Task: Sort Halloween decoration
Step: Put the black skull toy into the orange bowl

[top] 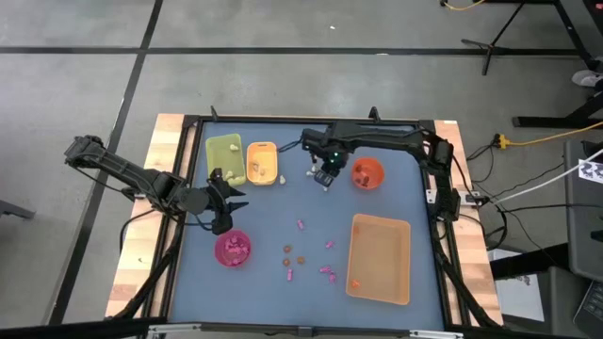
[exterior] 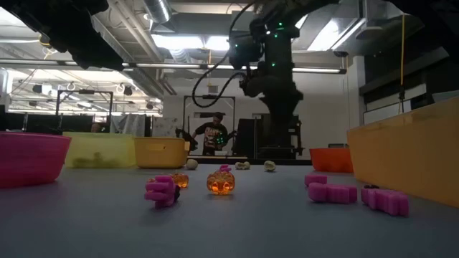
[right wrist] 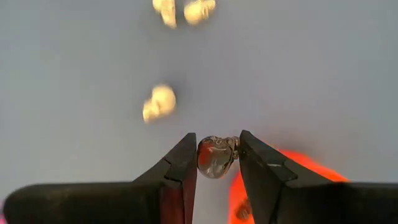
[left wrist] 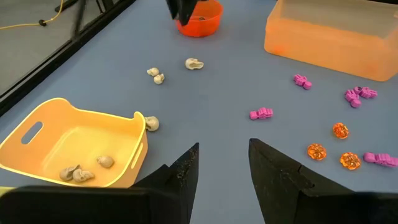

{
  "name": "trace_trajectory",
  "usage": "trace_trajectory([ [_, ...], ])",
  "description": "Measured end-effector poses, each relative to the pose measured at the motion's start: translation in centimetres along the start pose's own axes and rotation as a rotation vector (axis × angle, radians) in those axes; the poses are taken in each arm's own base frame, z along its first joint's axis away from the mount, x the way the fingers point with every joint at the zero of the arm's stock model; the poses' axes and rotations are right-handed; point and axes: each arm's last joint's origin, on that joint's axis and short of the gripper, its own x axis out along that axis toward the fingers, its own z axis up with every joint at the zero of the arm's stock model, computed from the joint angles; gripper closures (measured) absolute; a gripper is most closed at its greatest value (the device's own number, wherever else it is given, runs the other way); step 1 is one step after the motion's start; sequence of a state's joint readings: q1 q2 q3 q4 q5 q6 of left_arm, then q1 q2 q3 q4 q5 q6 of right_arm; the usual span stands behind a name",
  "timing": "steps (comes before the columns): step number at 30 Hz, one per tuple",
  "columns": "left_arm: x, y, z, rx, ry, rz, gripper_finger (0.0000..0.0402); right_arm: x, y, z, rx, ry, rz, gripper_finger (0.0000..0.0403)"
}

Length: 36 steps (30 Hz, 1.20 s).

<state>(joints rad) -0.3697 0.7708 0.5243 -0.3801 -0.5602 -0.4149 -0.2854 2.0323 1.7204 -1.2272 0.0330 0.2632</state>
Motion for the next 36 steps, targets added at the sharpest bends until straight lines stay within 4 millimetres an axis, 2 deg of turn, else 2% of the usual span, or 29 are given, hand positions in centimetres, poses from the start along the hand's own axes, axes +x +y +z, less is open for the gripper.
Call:
trace_trajectory([
  [6,0.0,0.0,0.0,0.0,0.0,0.0,0.0276,-0.4,1.2,-2.0,-0.083,0.12,-0.179,0.0299],
  [12,0.0,0.0,0.0,0.0,0.0,0.0,0.0276,-0.8,2.6,-3.4,-0.139,0.158,-0.333,0.0299],
  [23,0.0,0.0,0.0,0.0,0.001,0.0,0.0276,1.4,1.8,-5.1,-0.157,0.273,-0.459,0.0299],
  [36,0.0,0.0,0.0,0.0,0.0,0.0,0.0276,1.7,1.9,-5.1,-0.154,0.266,-0.449,0.0299],
])
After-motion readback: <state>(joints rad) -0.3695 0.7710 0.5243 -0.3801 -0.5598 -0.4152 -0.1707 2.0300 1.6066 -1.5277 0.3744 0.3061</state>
